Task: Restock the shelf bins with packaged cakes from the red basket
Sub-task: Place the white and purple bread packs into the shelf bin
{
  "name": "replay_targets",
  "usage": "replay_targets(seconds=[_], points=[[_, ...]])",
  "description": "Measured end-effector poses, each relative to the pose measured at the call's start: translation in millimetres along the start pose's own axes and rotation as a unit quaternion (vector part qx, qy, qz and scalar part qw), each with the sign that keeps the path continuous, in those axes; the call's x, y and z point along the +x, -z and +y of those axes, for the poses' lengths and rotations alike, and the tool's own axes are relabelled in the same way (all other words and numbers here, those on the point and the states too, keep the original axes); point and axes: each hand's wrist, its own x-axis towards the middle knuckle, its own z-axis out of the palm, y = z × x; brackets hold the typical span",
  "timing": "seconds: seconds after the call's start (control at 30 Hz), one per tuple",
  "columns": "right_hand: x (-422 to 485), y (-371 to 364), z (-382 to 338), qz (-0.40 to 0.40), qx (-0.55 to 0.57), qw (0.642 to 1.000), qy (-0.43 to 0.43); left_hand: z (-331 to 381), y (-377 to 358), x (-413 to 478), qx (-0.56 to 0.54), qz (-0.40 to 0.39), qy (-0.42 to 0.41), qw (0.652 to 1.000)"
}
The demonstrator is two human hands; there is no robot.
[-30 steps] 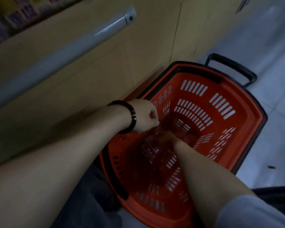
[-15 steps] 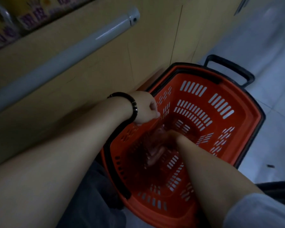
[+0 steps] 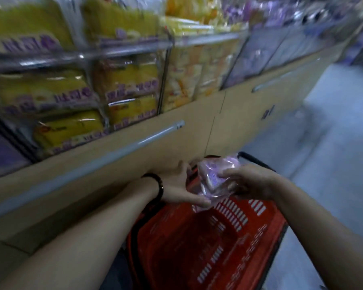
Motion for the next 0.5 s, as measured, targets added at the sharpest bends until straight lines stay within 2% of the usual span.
replay_targets(seconds=[0.07, 0.1, 0.13, 0.17, 0.2, 0.23, 0.33, 0.4, 0.43, 0.5], points=[[-17.1, 0.5, -6.7, 0.048, 0.063, 0.994, 0.068, 7.7, 3.8, -6.6, -0.039, 0.051, 0.006, 0.998], [-24.7, -3.1, -7.8, 0.067, 0.089, 0.989, 0.094, 9.6, 2.2, -7.9, -0.14, 0.05, 0.01, 0.989], [-29.8, -8.1, -7.4, 0.076, 0.113, 0.984, 0.119, 13.4, 0.0, -10.5, -0.293, 0.035, 0.004, 0.955], [-36.8, -15.0, -7.3, 0.073, 0.139, 0.978, 0.139, 17.4, -2.6, -12.8, -0.432, 0.006, -0.007, 0.902], [-39.4, -20.3, -6.4, 0.071, 0.162, 0.971, 0.16, 17.9, -4.3, -11.7, -0.529, -0.011, -0.015, 0.848], [-43.7, -25.6, -6.8, 0.069, 0.178, 0.966, 0.173, 16.0, -3.3, -11.0, -0.577, -0.015, -0.019, 0.817], [-49.9, -32.0, -12.2, 0.088, 0.183, 0.957, 0.209, 11.7, 7.4, -13.9, -0.649, 0.035, 0.003, 0.76], [-54.3, -32.1, -16.2, 0.086, 0.189, 0.953, 0.219, 10.0, 14.0, -17.5, -0.679, 0.032, 0.007, 0.734], [-57.2, -31.3, -18.0, 0.078, 0.191, 0.953, 0.222, 7.2, 14.2, -19.0, -0.686, 0.026, 0.009, 0.727], [-59.9, -28.3, -17.6, 0.062, 0.171, 0.956, 0.232, 6.3, 13.0, -22.6, -0.673, 0.019, 0.001, 0.739]])
